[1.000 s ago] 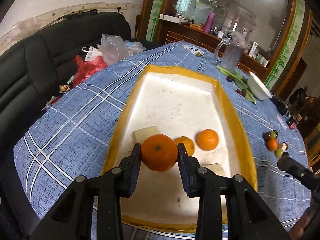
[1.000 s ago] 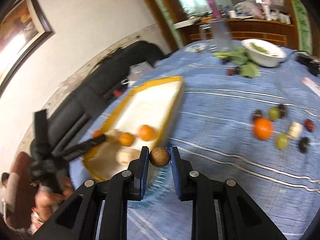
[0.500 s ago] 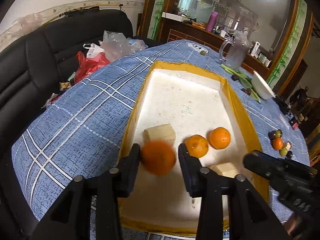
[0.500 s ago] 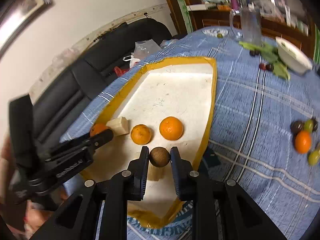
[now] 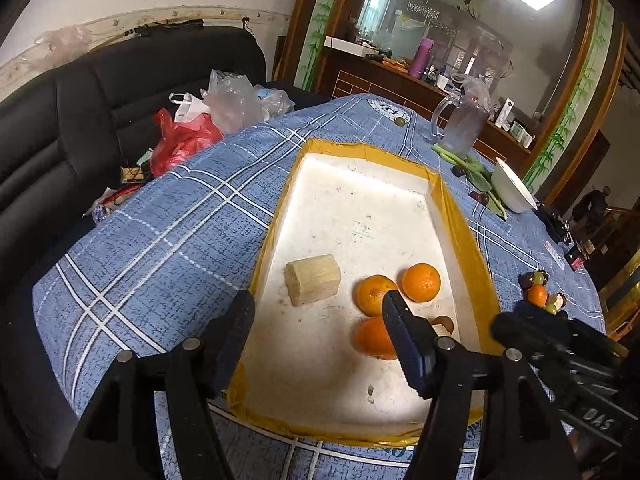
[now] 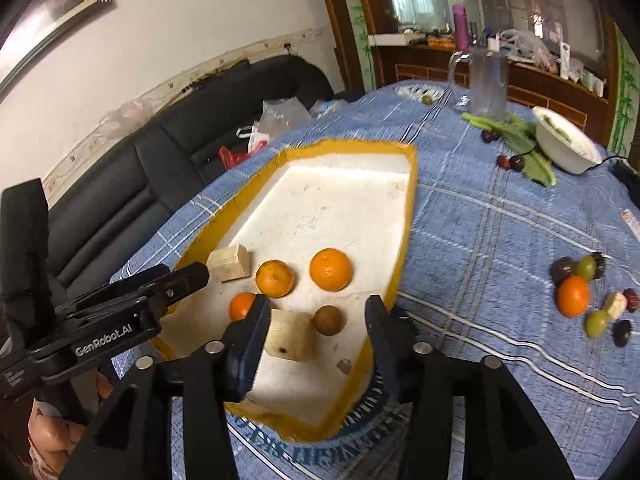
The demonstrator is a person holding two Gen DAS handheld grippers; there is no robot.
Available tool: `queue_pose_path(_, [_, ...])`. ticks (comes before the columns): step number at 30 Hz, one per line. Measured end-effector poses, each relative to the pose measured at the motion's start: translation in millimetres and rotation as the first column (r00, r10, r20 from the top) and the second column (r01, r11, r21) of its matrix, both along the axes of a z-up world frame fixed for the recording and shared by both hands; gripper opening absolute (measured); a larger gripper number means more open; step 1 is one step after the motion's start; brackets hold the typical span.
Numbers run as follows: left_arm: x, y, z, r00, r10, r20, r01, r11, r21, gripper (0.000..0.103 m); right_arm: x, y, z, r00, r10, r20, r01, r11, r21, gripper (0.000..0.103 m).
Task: Organize fruits
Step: 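Place the mandarin and kiwi in the tray, opening both grippers, then grasp a mandarin with the left gripper while the right gripper reaches a dark plum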
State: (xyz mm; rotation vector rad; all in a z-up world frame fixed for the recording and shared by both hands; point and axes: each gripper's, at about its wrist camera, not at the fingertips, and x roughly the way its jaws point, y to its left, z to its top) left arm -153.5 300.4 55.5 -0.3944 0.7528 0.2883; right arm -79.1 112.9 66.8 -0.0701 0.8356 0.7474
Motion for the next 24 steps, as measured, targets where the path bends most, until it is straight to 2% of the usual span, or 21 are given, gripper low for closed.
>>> queue_pose_path(2, [-1.2, -4.1, 3.0, 1.000, -0.005, 0.001, 0.005, 1.000, 0.011, 0.067, -3.6, -11.1, 4.6, 1.000, -0.015, 0.022, 0.015, 1.000, 0.003, 0.063])
queue_pose_path(11, [0.2, -46.6, 19.8, 0.995, -0.103, 0.002, 0.102, 0.988, 0.114, 0.069, -14.7, -83.2, 6.4, 0.988, -0.121, 0.093, 0.126, 0.991, -0.047, 0.064])
queue_pose_path(13, [0.2, -56.7, 24.8, 0.991, -0.130, 0.008, 0.128, 0.984, 0.128, 0.076, -16.8, -104.3, 6.2, 0.982, -0.155, 0.110, 0.162, 0.985, -0.058, 0.068])
queue_pose_path(18, [2.8, -88.8, 32.4, 0.979, -0.203, 0.014, 0.199, 0.969, 0.145, 0.077, -17.3, -165.0, 7.4, 0.953, -0.264, 0.146, 0.277, 0.957, -0.080, 0.071])
queue_pose_path(24, [20.9, -138.0, 29.3, 0.946, -0.321, -0.045, 0.324, 0.931, 0.171, 0.077, -5.7, -234.0, 1.6, 0.910, -0.404, 0.093, 0.411, 0.909, -0.070, 0.071])
